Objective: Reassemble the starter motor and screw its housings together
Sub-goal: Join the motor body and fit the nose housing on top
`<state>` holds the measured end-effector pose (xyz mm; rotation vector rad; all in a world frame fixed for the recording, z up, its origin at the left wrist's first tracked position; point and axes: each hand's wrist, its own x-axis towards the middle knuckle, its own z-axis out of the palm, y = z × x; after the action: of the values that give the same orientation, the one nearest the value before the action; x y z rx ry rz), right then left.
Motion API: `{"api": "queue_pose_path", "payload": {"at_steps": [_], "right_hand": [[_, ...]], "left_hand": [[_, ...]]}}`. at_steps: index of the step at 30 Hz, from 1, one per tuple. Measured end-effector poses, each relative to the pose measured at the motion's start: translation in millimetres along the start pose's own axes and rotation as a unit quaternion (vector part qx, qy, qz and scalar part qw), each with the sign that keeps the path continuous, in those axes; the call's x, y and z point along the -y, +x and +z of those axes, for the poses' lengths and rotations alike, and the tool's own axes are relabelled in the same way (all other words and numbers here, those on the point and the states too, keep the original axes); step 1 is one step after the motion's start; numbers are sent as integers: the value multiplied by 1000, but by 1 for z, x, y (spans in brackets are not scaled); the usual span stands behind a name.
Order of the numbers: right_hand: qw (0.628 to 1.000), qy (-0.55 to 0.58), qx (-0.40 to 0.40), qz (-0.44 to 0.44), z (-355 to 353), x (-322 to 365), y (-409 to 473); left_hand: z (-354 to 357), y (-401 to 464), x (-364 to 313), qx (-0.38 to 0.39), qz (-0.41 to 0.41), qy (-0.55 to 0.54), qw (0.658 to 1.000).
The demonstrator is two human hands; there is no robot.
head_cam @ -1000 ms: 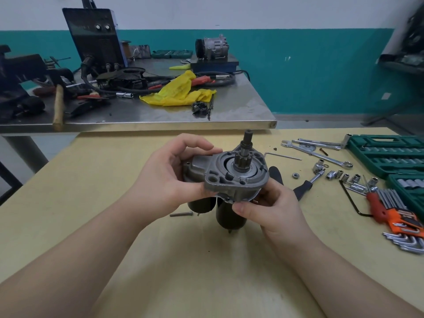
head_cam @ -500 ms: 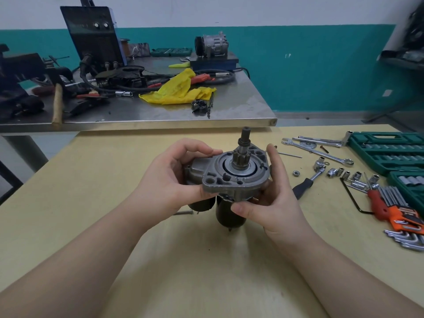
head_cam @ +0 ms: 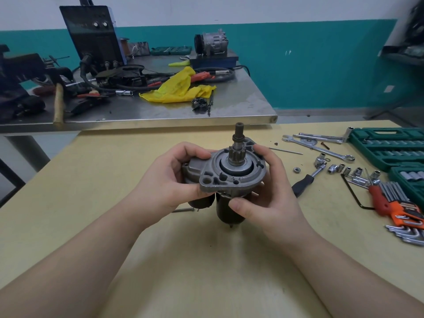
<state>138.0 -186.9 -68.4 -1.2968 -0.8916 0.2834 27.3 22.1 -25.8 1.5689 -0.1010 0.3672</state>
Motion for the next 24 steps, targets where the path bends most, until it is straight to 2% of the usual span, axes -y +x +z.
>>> {"api": "queue_pose_path", "payload": {"at_steps": [7,15,24], "right_hand": [[1000,6,-27,-4,-1,-2,1],[999,21,-29,0,-9,-4,0],[999,26,-4,18,-8,1,4]], "left_hand": [[-7,0,2,41,1,-2,999],[6,-6,19,-70,-12,-13,997],[14,-12,15,-77,0,17,997]]}}
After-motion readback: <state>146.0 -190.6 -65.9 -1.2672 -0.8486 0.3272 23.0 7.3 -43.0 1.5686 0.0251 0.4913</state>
